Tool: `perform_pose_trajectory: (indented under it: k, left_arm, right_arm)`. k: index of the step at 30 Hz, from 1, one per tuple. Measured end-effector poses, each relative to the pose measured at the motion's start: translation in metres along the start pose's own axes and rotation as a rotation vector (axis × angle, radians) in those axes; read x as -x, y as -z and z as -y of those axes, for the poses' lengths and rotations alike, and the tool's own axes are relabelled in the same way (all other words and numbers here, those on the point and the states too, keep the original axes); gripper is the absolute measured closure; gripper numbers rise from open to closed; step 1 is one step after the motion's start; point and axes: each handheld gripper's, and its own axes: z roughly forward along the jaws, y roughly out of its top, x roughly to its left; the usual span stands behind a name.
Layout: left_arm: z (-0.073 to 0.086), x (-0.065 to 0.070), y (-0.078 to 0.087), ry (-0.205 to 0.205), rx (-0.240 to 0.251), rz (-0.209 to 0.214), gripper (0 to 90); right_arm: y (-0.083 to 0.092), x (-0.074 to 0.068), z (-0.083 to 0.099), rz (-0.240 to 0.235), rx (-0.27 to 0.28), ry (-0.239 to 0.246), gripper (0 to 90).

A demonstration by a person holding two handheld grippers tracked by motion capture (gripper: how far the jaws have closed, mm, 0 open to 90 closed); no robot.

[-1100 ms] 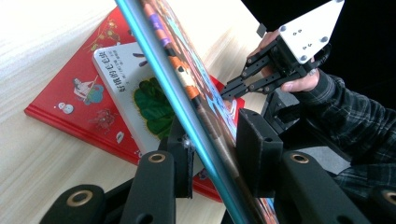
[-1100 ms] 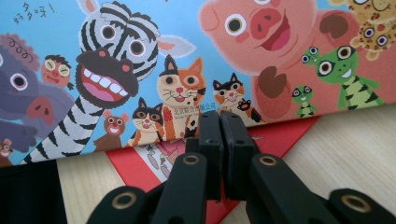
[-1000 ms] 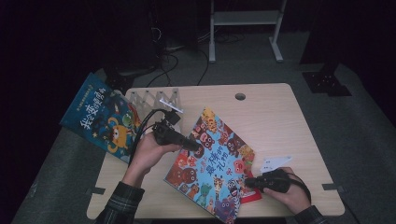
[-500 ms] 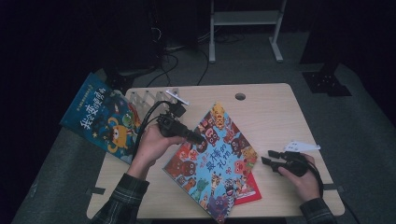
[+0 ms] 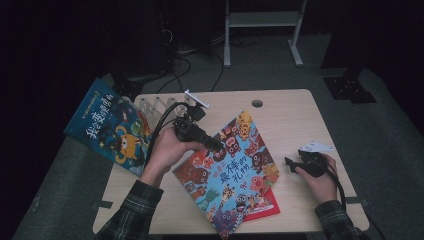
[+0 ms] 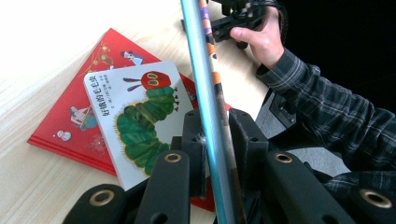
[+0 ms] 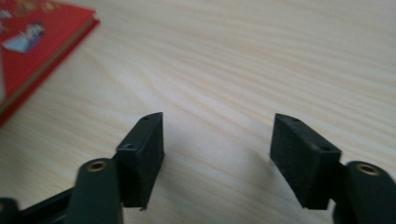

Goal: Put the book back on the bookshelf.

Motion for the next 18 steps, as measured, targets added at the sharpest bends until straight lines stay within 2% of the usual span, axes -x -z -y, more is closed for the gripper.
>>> perform_pose_trajectory:
  k: [4, 6, 7, 10, 12, 14, 16, 18]
  left_arm:
    - [-0.003, 0.003, 0.003, -0.003, -0.017, -0.012, 77.9]
    - [-0.005, 0.005, 0.005, -0.001, -0.021, -0.018, 78.5]
    - [-0.007, 0.007, 0.006, -0.009, -0.027, -0.023, 78.7]
    - [-0.010, 0.014, 0.007, -0.038, -0.051, -0.036, 79.1]
    - [-0.012, 0.018, 0.009, -0.047, -0.053, -0.033, 80.0]
    - [-0.014, 0.023, 0.011, -0.077, -0.053, -0.028, 80.8]
    - [-0.015, 0.030, 0.012, -0.096, -0.067, -0.060, 80.8]
    - [-0.016, 0.032, 0.013, -0.104, -0.070, -0.070, 80.8]
  right_arm:
    - [-0.003, 0.000, -0.002, -0.012, -0.020, -0.011, 29.7]
    - [-0.004, 0.004, -0.002, -0.031, -0.033, -0.041, 25.7]
    - [-0.005, 0.005, -0.002, -0.037, -0.035, -0.056, 23.4]
    - [-0.005, 0.005, -0.002, -0.037, -0.042, -0.056, 23.2]
    - [-0.005, 0.005, -0.002, -0.036, -0.041, -0.056, 23.2]
    - [-0.005, 0.005, -0.002, -0.037, -0.042, -0.056, 23.2]
    - [-0.005, 0.005, -0.002, -0.037, -0.041, -0.057, 23.2]
    - [-0.005, 0.005, -0.002, -0.037, -0.041, -0.057, 23.2]
